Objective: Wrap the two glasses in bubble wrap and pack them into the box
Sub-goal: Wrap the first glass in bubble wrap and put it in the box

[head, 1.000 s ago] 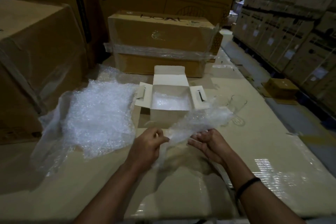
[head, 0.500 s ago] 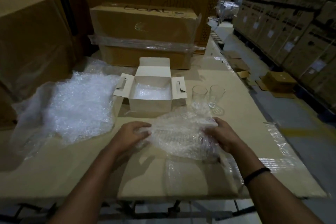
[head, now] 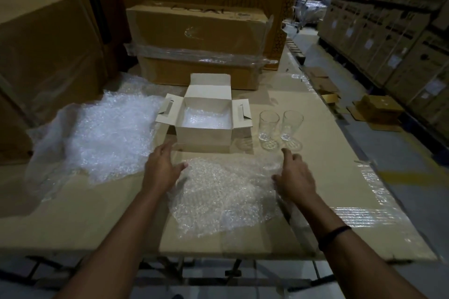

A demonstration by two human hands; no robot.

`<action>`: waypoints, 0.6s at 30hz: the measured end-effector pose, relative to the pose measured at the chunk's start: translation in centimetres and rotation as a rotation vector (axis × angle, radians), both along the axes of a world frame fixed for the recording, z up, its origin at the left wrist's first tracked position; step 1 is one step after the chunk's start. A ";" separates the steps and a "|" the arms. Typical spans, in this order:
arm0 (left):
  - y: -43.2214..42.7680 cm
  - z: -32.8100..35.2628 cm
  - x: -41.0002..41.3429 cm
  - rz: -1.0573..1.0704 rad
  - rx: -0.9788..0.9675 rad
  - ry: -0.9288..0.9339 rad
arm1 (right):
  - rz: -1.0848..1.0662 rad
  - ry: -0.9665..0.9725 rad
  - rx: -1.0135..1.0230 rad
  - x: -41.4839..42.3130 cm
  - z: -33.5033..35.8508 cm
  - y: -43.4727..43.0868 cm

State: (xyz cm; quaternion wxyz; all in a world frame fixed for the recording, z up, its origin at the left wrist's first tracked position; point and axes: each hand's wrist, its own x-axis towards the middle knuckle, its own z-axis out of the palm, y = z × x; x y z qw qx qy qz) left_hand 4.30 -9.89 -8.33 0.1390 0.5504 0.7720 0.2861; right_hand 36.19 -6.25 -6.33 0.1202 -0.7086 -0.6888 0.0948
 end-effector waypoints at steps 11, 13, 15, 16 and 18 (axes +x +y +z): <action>-1.2 -1.4 0.2 0.005 -0.067 0.082 | 0.191 -0.214 -0.069 -5.6 -3.0 -0.8; -1.1 -0.9 0.1 0.000 -0.028 -0.099 | 0.124 -0.208 -0.081 -5.8 -3.0 -0.3; -0.8 -0.5 0.0 0.003 -0.006 -0.225 | 0.121 -0.161 0.030 -6.4 -2.7 -0.5; -0.7 -0.3 0.0 -0.004 0.002 -0.278 | 0.164 -0.132 0.072 -6.8 -2.6 -0.9; -0.8 0.1 0.2 -0.053 -0.005 -0.392 | 0.341 -0.096 0.039 -7.6 -3.1 -1.5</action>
